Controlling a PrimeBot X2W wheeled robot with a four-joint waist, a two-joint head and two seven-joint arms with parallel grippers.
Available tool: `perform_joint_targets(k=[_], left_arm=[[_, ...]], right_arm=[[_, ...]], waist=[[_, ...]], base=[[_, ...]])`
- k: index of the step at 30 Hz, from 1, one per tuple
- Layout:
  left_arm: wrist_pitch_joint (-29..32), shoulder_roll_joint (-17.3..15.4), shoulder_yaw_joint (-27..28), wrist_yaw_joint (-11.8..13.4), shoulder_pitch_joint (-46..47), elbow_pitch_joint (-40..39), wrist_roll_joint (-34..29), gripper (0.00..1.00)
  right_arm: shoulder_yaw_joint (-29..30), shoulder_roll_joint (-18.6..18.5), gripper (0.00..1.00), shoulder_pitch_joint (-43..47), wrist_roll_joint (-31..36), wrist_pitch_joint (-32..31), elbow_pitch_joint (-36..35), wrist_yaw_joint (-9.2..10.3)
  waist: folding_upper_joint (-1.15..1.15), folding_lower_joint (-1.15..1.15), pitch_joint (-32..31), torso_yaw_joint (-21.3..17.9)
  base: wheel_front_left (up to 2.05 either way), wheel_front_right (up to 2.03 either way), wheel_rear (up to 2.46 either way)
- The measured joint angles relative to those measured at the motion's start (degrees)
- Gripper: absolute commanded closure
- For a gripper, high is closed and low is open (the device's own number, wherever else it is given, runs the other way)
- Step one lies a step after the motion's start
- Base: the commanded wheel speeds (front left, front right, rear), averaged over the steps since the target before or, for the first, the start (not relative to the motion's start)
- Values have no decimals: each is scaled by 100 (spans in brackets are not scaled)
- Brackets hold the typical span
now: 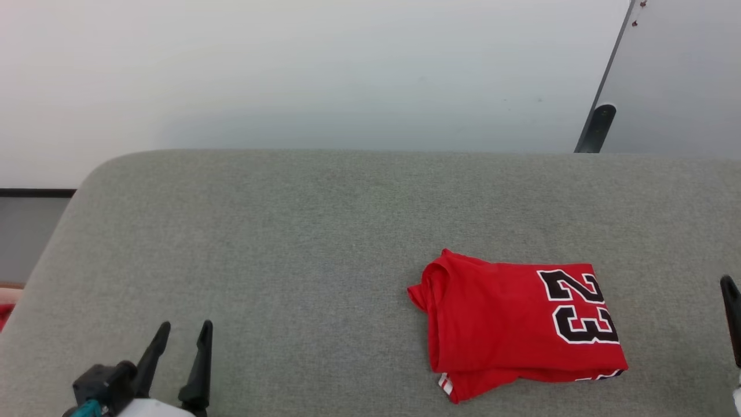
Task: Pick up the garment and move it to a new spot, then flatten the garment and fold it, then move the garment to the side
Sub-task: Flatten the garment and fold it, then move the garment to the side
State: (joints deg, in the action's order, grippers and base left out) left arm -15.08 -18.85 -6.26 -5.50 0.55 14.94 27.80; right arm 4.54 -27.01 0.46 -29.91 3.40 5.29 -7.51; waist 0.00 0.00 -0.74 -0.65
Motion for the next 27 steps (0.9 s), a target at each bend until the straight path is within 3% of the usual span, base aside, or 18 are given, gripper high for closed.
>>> perform_joint_targets(k=[6,14,27], left_arm=[[-4,-23,35,91,-208,-234,-41,0],[-5,-51,137,350,-583,-872,-293,0],[-4,52,225,448,-872,-1394,-464,0]], right_arm=[[415,437,0,409,229,149,-249,0],[565,738,0,670,378,198,-546,0],[587,821,0,746,441,112,-703,0]], waist=[[0,0,-43,64],[0,0,-32,37],[0,0,-10,73]], base=[[0,0,0],[0,0,0],[0,0,0]])
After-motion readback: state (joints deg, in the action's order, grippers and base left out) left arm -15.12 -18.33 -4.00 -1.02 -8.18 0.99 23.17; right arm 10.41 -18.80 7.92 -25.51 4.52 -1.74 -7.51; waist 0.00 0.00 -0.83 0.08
